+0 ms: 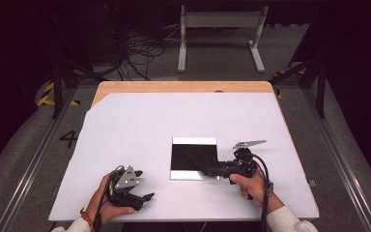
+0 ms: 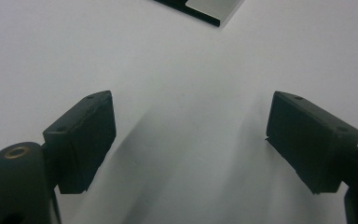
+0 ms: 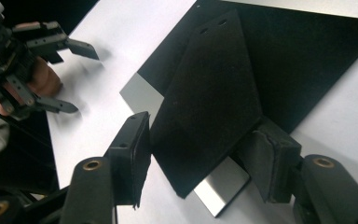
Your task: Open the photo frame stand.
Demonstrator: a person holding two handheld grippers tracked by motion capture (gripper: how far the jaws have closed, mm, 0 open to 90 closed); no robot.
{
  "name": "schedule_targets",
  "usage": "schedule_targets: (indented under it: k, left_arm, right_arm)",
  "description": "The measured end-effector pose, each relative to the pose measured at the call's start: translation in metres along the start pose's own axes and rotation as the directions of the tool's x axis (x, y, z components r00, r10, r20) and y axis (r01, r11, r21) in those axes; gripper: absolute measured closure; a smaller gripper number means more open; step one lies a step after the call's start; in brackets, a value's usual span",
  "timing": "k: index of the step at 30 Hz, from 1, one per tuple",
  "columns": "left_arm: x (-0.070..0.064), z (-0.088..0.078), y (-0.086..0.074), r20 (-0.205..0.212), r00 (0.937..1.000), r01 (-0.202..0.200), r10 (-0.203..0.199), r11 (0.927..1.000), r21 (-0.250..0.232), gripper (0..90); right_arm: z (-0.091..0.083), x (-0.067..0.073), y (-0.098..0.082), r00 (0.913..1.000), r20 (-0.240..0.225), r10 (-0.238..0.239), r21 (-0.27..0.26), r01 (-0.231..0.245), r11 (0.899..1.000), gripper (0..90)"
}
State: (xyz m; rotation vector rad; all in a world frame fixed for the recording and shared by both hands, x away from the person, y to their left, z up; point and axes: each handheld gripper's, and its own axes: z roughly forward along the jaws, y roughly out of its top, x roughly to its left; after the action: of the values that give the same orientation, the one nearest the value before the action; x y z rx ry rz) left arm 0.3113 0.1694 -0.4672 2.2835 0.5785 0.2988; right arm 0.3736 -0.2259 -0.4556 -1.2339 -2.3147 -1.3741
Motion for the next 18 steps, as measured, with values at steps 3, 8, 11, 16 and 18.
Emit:
schedule_targets:
  k: [3, 8, 11, 16, 18]
  left_arm:
    - [-0.001, 0.001, 0.001, 0.004, 1.0000, -0.006, 0.006, 1.0000, 0.000, 16.4]
    - [-0.001, 0.004, 0.006, 0.010, 0.9999, -0.003, 0.003, 1.0000, -0.007, 16.5]
    - [0.002, 0.010, 0.016, 0.024, 0.9996, 0.013, -0.013, 0.9993, -0.036, 17.4]
    - [0.011, 0.027, 0.035, 0.080, 0.9958, 0.049, -0.045, 0.9979, -0.044, 18.3]
    - [0.013, 0.030, 0.037, 0.087, 0.9950, 0.052, -0.048, 0.9978, -0.041, 17.9]
  right_arm:
    - [0.002, -0.003, 0.001, 0.9987, -0.001, 0.051, -0.018, -0.051, 0.999, 49.9]
    - [0.005, -0.005, 0.003, 0.9963, 0.013, 0.085, -0.042, -0.085, 0.996, 52.9]
    - [0.006, -0.007, 0.003, 0.9957, 0.015, 0.091, -0.056, -0.090, 0.994, 54.5]
    - [0.005, -0.005, 0.003, 0.9971, 0.009, 0.076, -0.068, -0.075, 0.995, 56.6]
    - [0.004, -0.005, 0.003, 0.9979, 0.009, 0.065, -0.072, -0.064, 0.995, 56.9]
